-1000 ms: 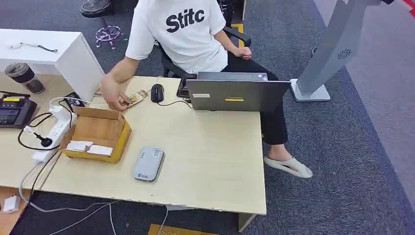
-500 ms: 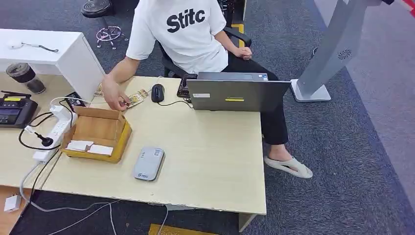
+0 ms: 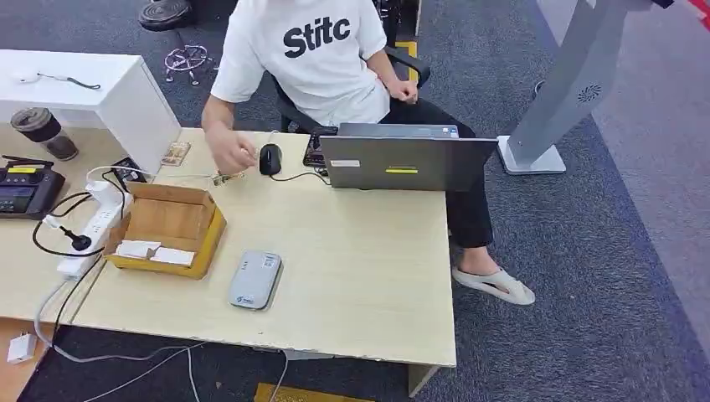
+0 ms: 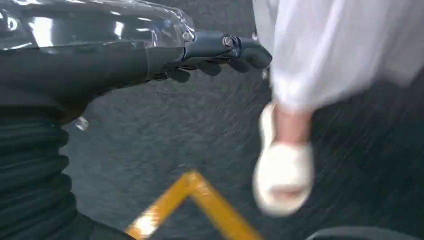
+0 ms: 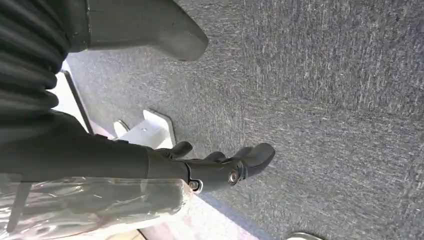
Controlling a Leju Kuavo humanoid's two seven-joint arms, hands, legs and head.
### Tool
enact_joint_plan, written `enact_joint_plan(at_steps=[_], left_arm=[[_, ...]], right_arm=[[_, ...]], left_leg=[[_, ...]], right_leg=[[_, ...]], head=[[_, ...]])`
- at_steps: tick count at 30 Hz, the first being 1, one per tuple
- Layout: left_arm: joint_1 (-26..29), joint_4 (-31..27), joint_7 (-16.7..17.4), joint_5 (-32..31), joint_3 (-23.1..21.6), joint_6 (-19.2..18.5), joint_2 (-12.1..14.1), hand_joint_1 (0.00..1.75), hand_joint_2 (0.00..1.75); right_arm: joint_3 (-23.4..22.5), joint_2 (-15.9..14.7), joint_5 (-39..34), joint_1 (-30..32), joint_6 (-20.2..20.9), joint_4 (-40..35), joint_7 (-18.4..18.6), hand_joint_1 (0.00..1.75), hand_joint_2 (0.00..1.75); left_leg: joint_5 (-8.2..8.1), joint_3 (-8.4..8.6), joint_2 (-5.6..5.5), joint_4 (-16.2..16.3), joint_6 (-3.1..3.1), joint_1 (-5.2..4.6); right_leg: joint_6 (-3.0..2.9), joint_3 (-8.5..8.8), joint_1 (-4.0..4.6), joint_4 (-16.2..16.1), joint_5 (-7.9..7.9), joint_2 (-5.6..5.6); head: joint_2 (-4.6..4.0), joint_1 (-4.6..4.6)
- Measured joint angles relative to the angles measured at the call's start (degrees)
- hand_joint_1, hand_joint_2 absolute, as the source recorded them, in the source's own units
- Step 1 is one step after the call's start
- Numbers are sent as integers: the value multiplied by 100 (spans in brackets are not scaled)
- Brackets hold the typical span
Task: Pass the card to the sensor for recognition and then transmit it.
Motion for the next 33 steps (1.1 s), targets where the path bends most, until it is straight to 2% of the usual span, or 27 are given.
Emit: enact_joint_plan(at_steps=[2,4,6,10,11,15,22,27,28,33], left_arm=[[-47,769,116,-330,-162,164,103,0,175],[-67,1234,162,-699,-380,201,166,0,175],[-73,1634,85,-979,-632,133,227,0,175],[-108,2116,-136,-1011,-898,-77,273,0,175],[-118,2184,-147,-1009,-927,-84,280,0,175],[-124,2420,-278,-1173,-1075,-234,301,0,175],[-129,2610,-285,-1309,-1298,-276,310,0,175],[-127,2643,-22,-1245,-1298,-280,328,0,175],[-122,2643,72,-1276,-1298,-265,332,0,175],[-92,2645,253,-1302,-1373,-195,374,0,175]], right_arm=[[2,0,18,0,-17,0,-2,0,175],[2,0,76,0,-55,0,-9,0,175],[2,0,92,0,-96,0,9,0,175],[2,0,92,1,-109,0,9,0,175],[2,0,92,1,-111,0,9,0,0],[2,0,111,1,-118,0,-9,0,0],[2,0,131,1,-116,0,-11,0,0],[2,0,188,2,-206,0,-9,0,0],[2,0,197,2,-243,0,-11,0,175],[48,-2,170,3,-347,-2,90,0,175]], left_leg=[[0,1,0,0,1,-3],[3,1,0,0,4,-3],[3,1,0,0,4,-2],[3,0,0,0,4,-1],[3,0,0,0,4,-2],[3,-1,0,0,4,-2],[3,-1,0,0,4,-1],[3,-1,0,0,4,-1],[3,-1,-1,0,4,-1],[3,-1,0,0,4,-1]], right_leg=[[2,0,-4,0,1,0],[2,0,-3,0,1,0],[2,0,-3,0,1,0],[2,0,-2,0,2,0],[2,0,-2,0,1,0],[2,-2,-2,0,1,0],[2,-1,-2,0,1,0],[2,-1,-2,0,1,-1],[2,-1,-2,0,1,-1],[2,-2,-2,1,1,0]], head=[[0,-7],[0,-2],[0,-4],[0,-2],[0,-2],[0,-2],[0,-2],[0,-2],[0,-4],[0,-4]])
